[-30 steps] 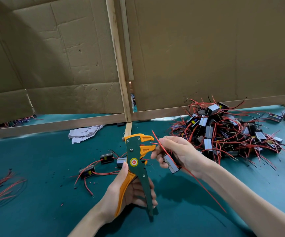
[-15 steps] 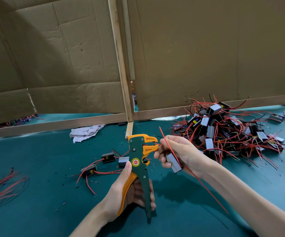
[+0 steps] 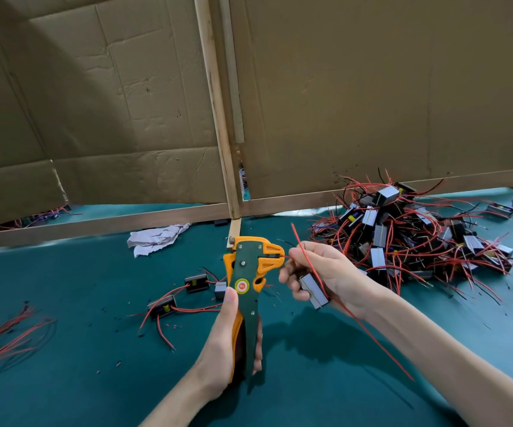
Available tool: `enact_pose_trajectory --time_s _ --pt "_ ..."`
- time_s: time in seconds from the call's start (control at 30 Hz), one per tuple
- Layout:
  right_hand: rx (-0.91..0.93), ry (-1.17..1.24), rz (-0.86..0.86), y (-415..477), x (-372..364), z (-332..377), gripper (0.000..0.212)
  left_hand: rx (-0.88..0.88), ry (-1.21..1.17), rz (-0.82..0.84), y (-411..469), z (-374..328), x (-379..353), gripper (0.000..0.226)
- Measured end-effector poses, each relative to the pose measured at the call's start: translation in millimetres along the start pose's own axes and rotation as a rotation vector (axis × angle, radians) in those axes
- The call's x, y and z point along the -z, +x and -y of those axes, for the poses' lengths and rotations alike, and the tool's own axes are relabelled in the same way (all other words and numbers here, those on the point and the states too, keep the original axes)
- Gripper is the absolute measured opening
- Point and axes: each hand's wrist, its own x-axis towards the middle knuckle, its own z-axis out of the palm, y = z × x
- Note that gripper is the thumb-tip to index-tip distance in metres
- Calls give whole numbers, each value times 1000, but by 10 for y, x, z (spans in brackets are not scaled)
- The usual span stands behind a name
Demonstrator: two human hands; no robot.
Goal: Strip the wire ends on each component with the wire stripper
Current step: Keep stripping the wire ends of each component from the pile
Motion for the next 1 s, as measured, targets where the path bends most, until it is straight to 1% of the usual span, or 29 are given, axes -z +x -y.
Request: enact_pose_trajectory --time_s 0.1,0.13,0.23,0.33,0.4,0.43,0.5,0.57,0.6,0.63,0.73,0.77,0.8,0.83,0.87,0.9,0.93,0.97,1.0 --pt "19 15 -1 0 15 14 22 -35 -63 108 15 -65 5 84" --pt "28 12 2 -5 19 26 22 -41 -81 117 18 -78 8 85" --pt "67 -110 -25 -12 32 77 22 -84 -110 66 32 -64 10 85" --pt "165 -285 -129 -3 85 238 24 -155 -129 -38 57 -49 21 83" --pt "284 -368 -252 53 182 462 23 -209 -137 -104 78 -56 44 81" --pt "355 -423 -346 107 263 603 22 -235 -135 -137 92 -55 64 80" --pt "481 -548 -586 268 490 887 20 -281 -139 -201 120 -50 112 81" --pt "537 -682 -804 445 786 1093 17 -321 -155 -256 150 -43 165 83" --pt "513 -771 -875 526 951 1146 16 -341 -158 -279 169 -41 189 83" --pt "428 -896 -918 594 1113 1167 18 -359 -160 -299 186 -46 215 83" --pt "-37 -1265 -981 706 1426 1081 38 -400 -183 -353 212 -71 284 80" --pt "-140 -1334 -1010 727 1417 1037 46 -417 -182 -371 219 -81 308 80" --pt "-163 -1380 -1062 732 1352 996 55 -433 -179 -386 226 -88 329 80" --pt "-84 -1455 -1122 719 1244 932 62 -442 -182 -399 232 -92 343 80" --pt "90 -1559 -1167 704 1112 843 68 -445 -190 -410 236 -89 350 80" --pt "276 -1654 -1143 678 943 733 69 -443 -200 -417 242 -85 354 80" --pt "449 -1699 -1045 641 741 607 67 -439 -210 -421 244 -82 357 80" --pt "555 -1692 -864 603 519 473 62 -434 -219 -426 247 -82 357 80" --pt "575 -1658 -642 583 292 341 56 -433 -224 -433 246 -82 361 80"
